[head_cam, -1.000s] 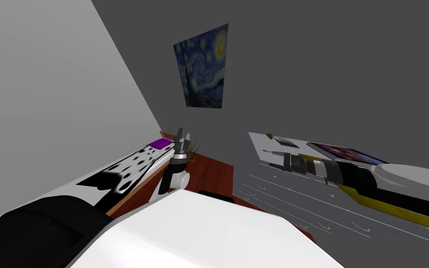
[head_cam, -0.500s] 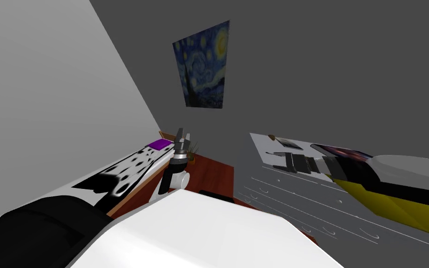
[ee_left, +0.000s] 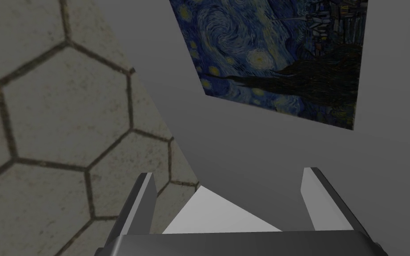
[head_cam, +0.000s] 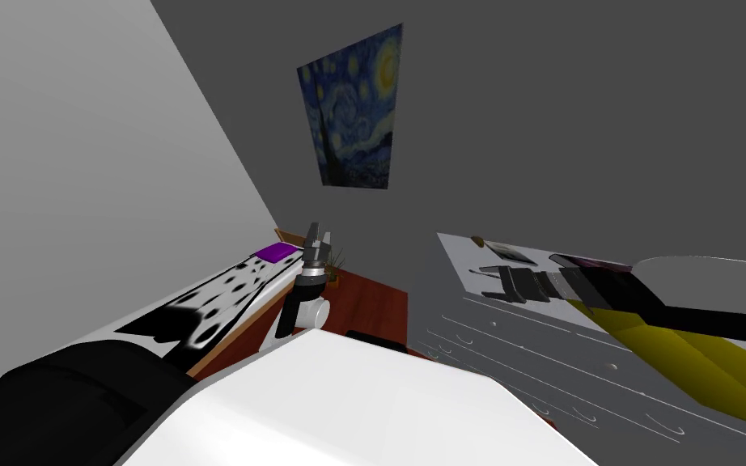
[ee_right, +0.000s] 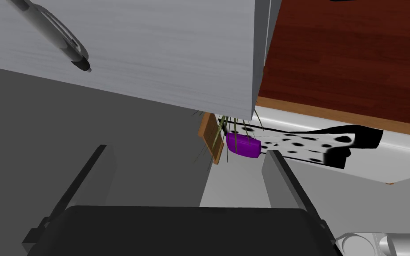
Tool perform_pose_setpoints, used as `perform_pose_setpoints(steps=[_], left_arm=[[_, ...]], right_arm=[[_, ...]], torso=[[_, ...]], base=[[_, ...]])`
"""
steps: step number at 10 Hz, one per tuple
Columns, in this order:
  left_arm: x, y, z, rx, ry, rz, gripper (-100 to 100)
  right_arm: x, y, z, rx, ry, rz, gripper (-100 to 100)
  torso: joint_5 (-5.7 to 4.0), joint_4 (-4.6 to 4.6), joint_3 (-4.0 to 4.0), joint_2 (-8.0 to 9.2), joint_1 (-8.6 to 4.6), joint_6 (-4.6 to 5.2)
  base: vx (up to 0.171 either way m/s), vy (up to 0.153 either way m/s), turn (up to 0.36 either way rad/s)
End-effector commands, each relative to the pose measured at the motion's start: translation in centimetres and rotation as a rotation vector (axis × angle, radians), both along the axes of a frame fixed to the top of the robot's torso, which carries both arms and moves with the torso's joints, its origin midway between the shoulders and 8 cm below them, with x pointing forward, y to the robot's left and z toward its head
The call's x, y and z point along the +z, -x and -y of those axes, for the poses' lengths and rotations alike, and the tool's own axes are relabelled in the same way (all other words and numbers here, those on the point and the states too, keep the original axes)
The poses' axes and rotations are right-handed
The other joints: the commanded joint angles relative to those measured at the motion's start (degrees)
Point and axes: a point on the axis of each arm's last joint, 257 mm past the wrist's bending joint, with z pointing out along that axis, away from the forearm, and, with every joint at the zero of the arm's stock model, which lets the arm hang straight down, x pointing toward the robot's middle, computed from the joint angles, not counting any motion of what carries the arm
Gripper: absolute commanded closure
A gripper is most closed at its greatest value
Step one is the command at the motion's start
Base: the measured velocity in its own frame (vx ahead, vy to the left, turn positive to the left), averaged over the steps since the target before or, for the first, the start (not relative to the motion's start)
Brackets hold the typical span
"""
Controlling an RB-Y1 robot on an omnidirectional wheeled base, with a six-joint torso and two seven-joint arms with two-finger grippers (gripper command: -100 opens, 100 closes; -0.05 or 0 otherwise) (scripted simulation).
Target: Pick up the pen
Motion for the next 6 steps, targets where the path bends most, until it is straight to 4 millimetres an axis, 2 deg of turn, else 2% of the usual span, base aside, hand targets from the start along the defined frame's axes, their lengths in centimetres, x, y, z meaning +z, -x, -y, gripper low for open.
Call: perform_pose_setpoints(steps=[1, 2, 3, 6], left_arm=[[0.0, 0.0, 0.0, 0.000, 0.000, 0.000, 0], [0.0, 0.0, 0.0, 0.000, 0.000, 0.000, 0], [0.0, 0.0, 0.0, 0.000, 0.000, 0.000, 0], [0.0, 0.0, 0.0, 0.000, 0.000, 0.000, 0]], right_arm=[[-0.4, 0.4, 1.1, 0.015, 0.063, -0.034, -100], [0.1, 0.1, 1.0, 0.020, 0.066, -0.023, -100], [-0.3, 0.4, 1.2, 0.018, 0.070, -0.035, -100], [-1.1, 1.3, 3.5, 0.040, 0.178, -0.099, -100]], torso=[[0.00, 0.00, 0.00, 0.00, 0.00, 0.00], [0.00, 0.01, 0.00, -0.02, -0.01, 0.01], [0.01, -0.01, -0.02, -0.04, 0.02, -0.01], [0.00, -0.01, -0.04, -0.07, 0.00, 0.00]], base=[[0.053, 0.011, 0.000], [0.056, 0.017, -0.007], [0.025, 0.009, 0.003], [0.067, 0.015, -0.001]])
